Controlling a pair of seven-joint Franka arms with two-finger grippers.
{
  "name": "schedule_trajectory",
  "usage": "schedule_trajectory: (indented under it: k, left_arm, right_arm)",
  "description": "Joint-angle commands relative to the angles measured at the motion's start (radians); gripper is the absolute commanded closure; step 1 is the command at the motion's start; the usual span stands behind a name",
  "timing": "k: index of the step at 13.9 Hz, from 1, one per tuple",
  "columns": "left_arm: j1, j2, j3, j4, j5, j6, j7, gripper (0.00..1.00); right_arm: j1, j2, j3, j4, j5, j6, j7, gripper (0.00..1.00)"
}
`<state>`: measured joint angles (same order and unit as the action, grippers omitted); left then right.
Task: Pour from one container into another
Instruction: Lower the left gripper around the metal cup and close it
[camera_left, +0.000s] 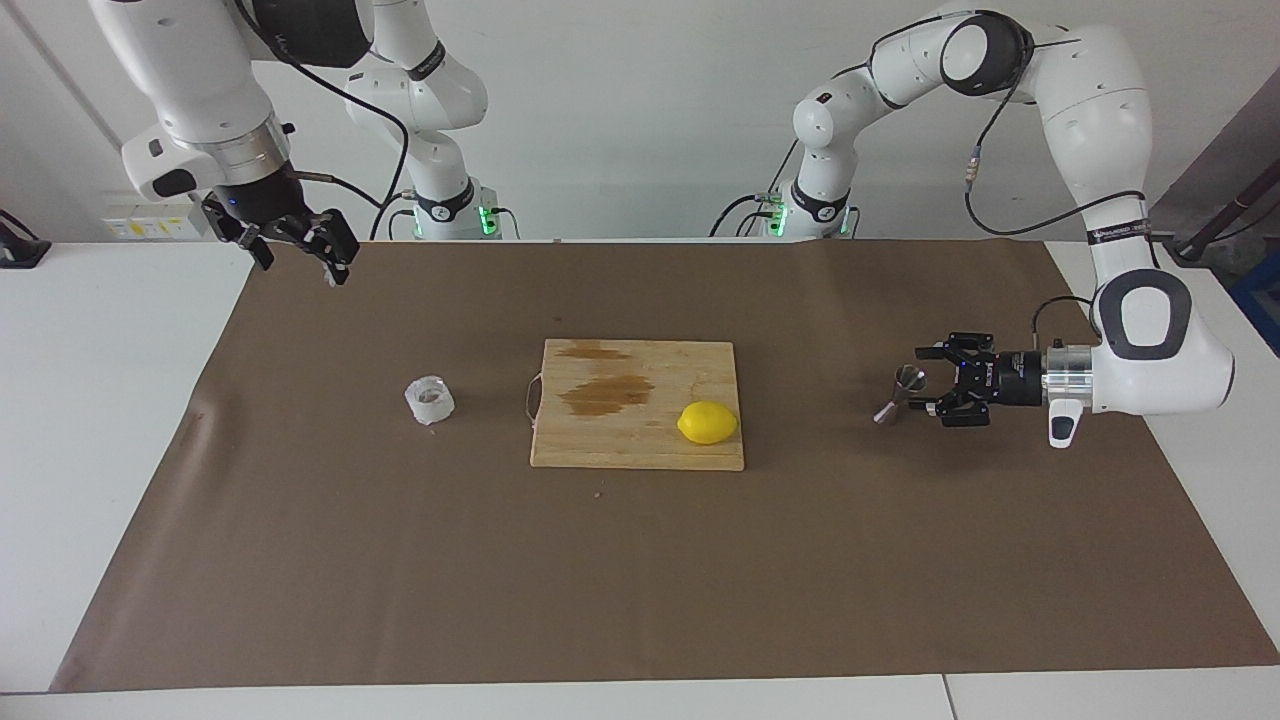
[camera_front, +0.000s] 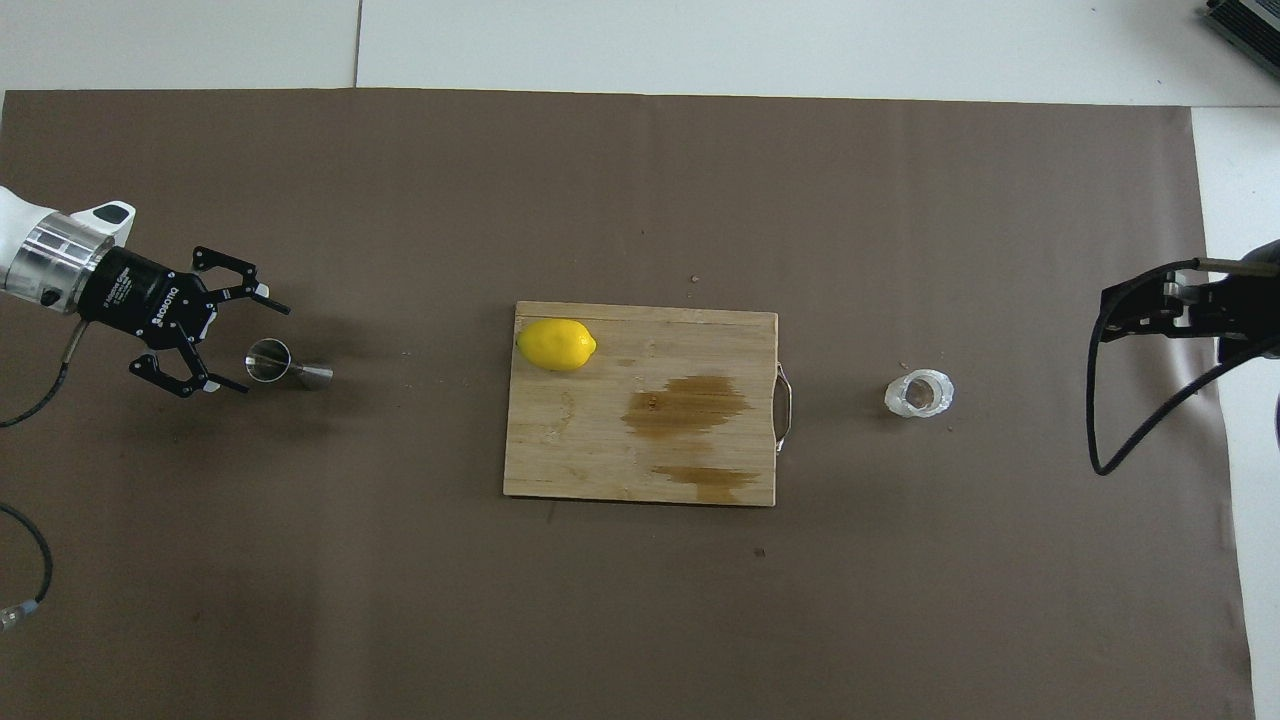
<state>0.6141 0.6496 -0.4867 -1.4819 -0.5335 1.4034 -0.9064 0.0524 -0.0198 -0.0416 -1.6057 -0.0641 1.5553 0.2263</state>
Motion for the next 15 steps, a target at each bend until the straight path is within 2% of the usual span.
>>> schedule_trajectory:
  k: [1, 11, 12, 15]
  left_arm:
    - [0.033, 0.039, -0.049, 0.04, 0.049, -0.018, -0.016, 0.0]
    - [0.093, 0.064, -0.116, 0.008, 0.093, -0.008, -0.009, 0.0]
    - [0.096, 0.064, -0.118, 0.005, 0.093, 0.003, -0.009, 0.05]
    - [0.098, 0.064, -0.122, 0.0, 0.092, 0.019, -0.009, 0.06]
  right_arm:
    - [-0.009, -0.011, 0.002, -0.013, 0.013, 0.011, -0.024, 0.0]
    - [-0.009, -0.011, 0.002, -0.013, 0.013, 0.011, -0.024, 0.0]
    - [-0.009, -0.011, 0.002, -0.013, 0.012, 0.011, -0.024, 0.0]
    - [-0.009, -0.011, 0.002, -0.013, 0.012, 0.011, -0.024, 0.0]
